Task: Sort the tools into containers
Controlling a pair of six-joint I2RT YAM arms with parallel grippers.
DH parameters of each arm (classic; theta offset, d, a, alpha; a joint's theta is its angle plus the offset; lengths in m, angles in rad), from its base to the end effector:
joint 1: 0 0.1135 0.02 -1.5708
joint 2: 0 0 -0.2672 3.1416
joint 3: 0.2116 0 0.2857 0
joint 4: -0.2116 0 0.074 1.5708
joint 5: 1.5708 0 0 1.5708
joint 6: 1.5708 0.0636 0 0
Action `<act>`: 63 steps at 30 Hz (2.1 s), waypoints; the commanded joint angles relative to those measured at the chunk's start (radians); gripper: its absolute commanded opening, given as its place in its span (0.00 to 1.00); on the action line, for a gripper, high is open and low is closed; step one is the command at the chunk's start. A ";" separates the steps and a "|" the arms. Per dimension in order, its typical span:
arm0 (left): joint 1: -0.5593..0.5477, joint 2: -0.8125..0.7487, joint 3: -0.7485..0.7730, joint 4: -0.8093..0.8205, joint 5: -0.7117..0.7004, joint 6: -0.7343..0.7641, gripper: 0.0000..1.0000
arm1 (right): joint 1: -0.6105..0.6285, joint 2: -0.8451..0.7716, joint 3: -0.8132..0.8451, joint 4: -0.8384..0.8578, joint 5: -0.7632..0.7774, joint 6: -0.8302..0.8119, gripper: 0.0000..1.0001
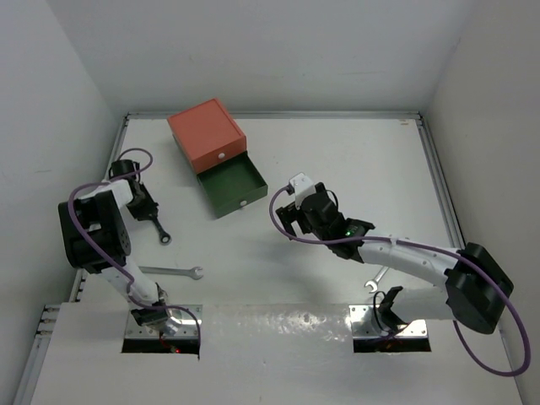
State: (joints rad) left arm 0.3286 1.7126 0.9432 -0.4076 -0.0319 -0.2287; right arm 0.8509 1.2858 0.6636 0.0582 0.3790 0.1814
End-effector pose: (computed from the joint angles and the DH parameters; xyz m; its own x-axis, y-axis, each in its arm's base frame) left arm 0.3334 0.1158 0.0998 -0.7755 -0.5038 -0.3804 -0.5236 0.8500 -0.0583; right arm 0.2282 0.2246 0.1847 -0.4355 -0.2424 -0.8669 -0.4207 0.9062 -0.0421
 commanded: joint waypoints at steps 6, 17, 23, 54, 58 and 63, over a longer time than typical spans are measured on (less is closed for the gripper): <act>0.023 -0.123 -0.030 -0.013 0.203 0.109 0.00 | 0.000 -0.039 -0.029 0.061 0.038 -0.031 0.99; -0.011 -0.189 -0.006 -0.020 0.196 0.254 0.00 | 0.000 -0.003 -0.021 0.114 0.038 -0.039 0.99; -0.020 -0.251 0.149 -0.082 0.205 0.365 0.00 | 0.002 -0.011 -0.027 0.124 0.047 -0.046 0.99; -0.614 0.024 0.389 0.182 0.167 0.364 0.00 | 0.002 -0.037 -0.075 0.124 0.098 -0.045 0.99; -0.626 0.034 0.345 0.213 0.158 0.358 0.00 | 0.002 -0.026 -0.061 0.115 0.090 -0.049 0.99; -0.629 0.039 0.301 0.217 0.162 0.347 0.00 | 0.002 -0.017 -0.053 0.109 0.084 -0.046 0.99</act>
State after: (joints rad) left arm -0.2939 1.7763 1.2545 -0.2882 0.1341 0.1436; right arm 0.8513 1.2690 0.5858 0.1539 0.4534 0.1349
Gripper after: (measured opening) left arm 0.172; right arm 0.986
